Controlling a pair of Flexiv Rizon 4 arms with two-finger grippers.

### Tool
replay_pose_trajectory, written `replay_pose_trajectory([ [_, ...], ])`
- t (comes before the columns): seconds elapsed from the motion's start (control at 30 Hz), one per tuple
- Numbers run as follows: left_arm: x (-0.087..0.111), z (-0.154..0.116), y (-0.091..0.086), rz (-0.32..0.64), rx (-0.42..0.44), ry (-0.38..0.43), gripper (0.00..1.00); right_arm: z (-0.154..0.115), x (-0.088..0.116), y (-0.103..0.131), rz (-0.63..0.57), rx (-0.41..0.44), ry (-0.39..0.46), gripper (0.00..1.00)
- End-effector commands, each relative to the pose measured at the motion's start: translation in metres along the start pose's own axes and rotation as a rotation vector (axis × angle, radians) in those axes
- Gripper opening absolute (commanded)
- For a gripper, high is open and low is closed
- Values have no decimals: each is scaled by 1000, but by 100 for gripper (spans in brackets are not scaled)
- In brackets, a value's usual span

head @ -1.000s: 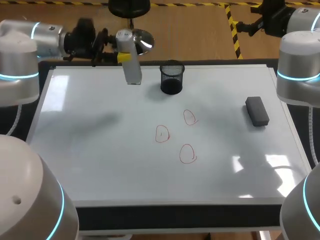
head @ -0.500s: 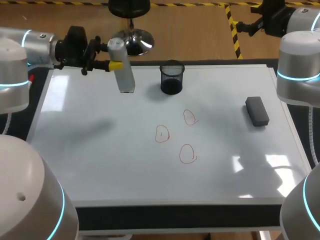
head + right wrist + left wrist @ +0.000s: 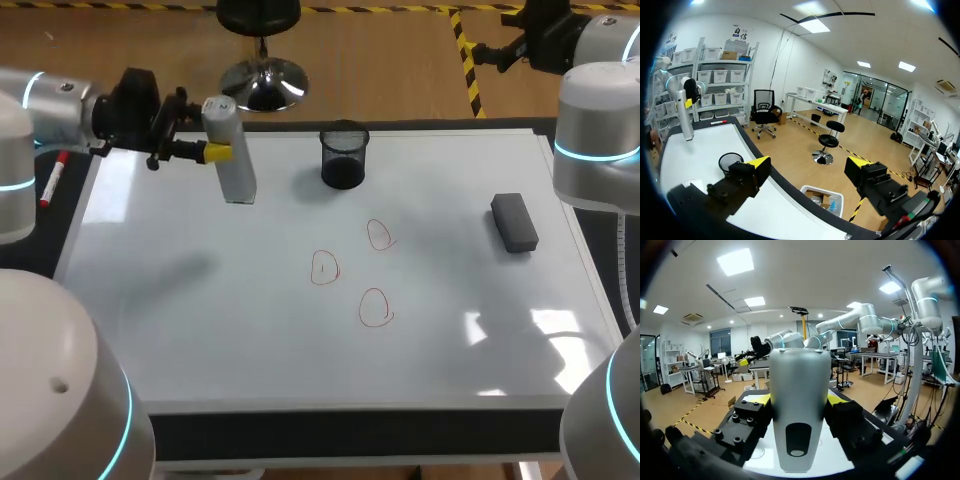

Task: Pick up the inspection probe, press it on each red-marked spot on the whiteboard one by one, put down the probe, pick up the eraser, and wipe off all the red marks.

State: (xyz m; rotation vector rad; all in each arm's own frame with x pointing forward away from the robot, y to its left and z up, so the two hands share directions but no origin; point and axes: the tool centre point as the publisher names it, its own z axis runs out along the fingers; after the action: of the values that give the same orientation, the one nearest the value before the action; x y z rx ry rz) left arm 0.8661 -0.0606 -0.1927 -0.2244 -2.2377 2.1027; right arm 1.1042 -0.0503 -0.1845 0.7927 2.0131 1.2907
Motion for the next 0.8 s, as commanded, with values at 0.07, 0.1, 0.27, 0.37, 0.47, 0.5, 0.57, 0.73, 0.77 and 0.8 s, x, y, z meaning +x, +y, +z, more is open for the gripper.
replay_pose_trajectory([
  [0.07, 17, 5, -1, 0, -9, -33, 0, 0, 0, 0, 0, 0, 0, 100],
  [0.1, 19, 6, 0, -1, -10, -32, 0, 0, 0, 0, 0, 0, 0, 100],
  [0.27, 30, 13, 6, -2, -22, -24, 0, 0, 0, 0, 0, 0, 0, 100],
  [0.37, 37, 15, 9, -11, -17, -19, 0, 0, 0, 0, 0, 0, 0, 100],
  [0.47, 41, 18, 9, -14, -10, -14, 0, 0, 0, 0, 0, 0, 0, 100],
  [0.5, 42, 20, 9, -19, -4, -11, 0, 0, 0, 0, 0, 0, 0, 100],
  [0.57, 44, 23, 9, -17, 0, -8, 0, 0, 0, 0, 0, 0, 0, 100],
  [0.73, 45, 34, 14, -9, -5, -13, 0, 0, 0, 0, 0, 0, 0, 100],
  [0.77, 47, 37, 15, -7, -4, -10, 0, 0, 0, 0, 0, 0, 0, 100],
  [0.8, 47, 40, 16, -7, -4, -10, 0, 0, 0, 0, 0, 0, 0, 100],
])
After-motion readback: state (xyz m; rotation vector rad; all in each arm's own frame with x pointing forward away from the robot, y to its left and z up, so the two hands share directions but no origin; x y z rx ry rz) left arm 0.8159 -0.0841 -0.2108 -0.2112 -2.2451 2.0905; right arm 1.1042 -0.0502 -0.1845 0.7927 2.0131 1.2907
